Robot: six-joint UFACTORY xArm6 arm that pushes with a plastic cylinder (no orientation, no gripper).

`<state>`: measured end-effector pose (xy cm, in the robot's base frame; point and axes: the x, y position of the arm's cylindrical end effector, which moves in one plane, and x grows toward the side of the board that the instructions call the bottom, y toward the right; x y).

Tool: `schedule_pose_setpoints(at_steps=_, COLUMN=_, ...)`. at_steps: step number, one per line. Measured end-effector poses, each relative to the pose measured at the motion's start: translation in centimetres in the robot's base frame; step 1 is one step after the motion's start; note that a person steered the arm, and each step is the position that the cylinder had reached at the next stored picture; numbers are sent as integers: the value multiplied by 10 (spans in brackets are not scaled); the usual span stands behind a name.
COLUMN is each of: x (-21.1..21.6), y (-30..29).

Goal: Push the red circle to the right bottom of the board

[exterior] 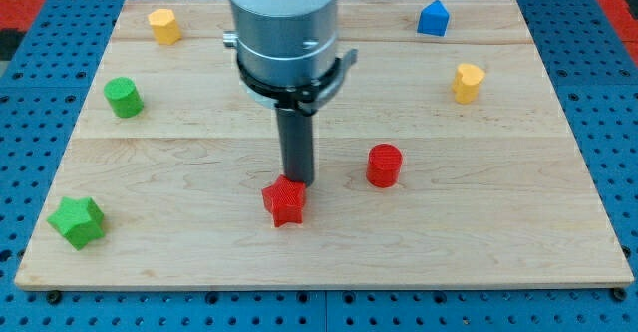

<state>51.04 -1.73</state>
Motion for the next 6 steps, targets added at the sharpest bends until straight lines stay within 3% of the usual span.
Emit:
schedule_pose_setpoints(at_steps=1, x=12, y=1)
schedule_pose_setpoints(at_steps=3, x=-33, y=22)
schedule_pose_setpoints(at_steps=4, x=-35, y=65)
schedule_pose_setpoints(at_steps=6, x=1, y=135)
